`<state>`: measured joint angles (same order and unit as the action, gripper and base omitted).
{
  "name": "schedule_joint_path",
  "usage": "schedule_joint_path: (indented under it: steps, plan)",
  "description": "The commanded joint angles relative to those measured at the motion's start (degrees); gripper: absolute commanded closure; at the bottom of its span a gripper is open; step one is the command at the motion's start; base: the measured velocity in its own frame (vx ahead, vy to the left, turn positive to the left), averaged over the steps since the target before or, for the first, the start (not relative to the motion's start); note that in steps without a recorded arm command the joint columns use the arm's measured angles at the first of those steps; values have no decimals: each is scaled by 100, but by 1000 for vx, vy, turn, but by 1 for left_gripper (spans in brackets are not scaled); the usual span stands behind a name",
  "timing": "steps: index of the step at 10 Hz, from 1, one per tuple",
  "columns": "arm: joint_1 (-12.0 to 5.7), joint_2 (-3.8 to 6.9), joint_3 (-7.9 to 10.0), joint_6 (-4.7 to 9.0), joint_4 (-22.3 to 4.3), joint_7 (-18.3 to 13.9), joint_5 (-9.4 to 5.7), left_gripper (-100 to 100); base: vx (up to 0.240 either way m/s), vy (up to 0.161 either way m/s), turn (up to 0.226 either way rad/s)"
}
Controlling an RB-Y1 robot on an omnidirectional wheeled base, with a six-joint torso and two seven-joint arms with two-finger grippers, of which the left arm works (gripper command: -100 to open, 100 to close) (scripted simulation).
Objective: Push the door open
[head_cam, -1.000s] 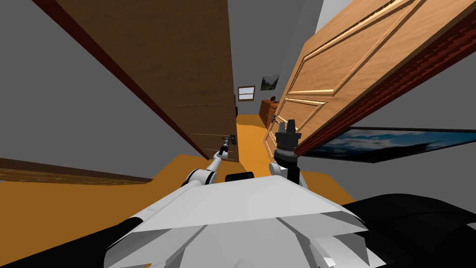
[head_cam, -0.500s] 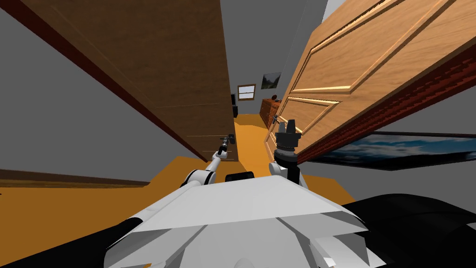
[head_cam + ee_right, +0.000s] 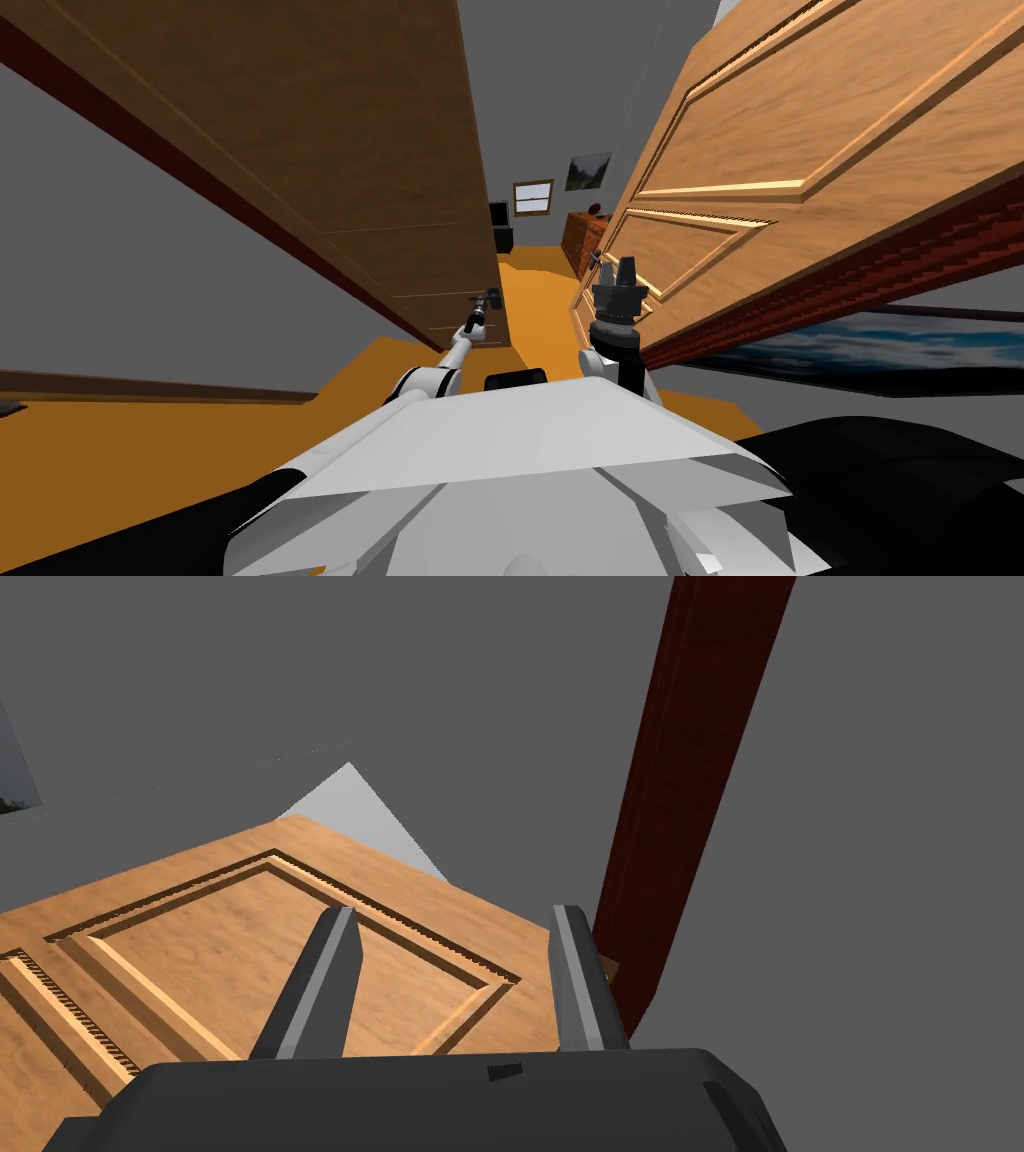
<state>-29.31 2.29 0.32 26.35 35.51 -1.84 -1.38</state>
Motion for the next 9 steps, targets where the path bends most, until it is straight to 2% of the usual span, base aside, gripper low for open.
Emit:
schedule_joint_path:
  steps: [1,4,5,8,9]
  plan:
    - [-27,155,178,97,-93,27,-60,100,116,-116,44]
    - [-21,194,258,96,-95,54,-88,100,135,-111,62]
    - [-11,248,381,96,-97,96,-130,100,120,-102,64]
    - [-5,280,463,95,-99,124,-158,100,116,-98,55]
    - [4,324,584,95,-102,166,-200,100,133,-150,87]
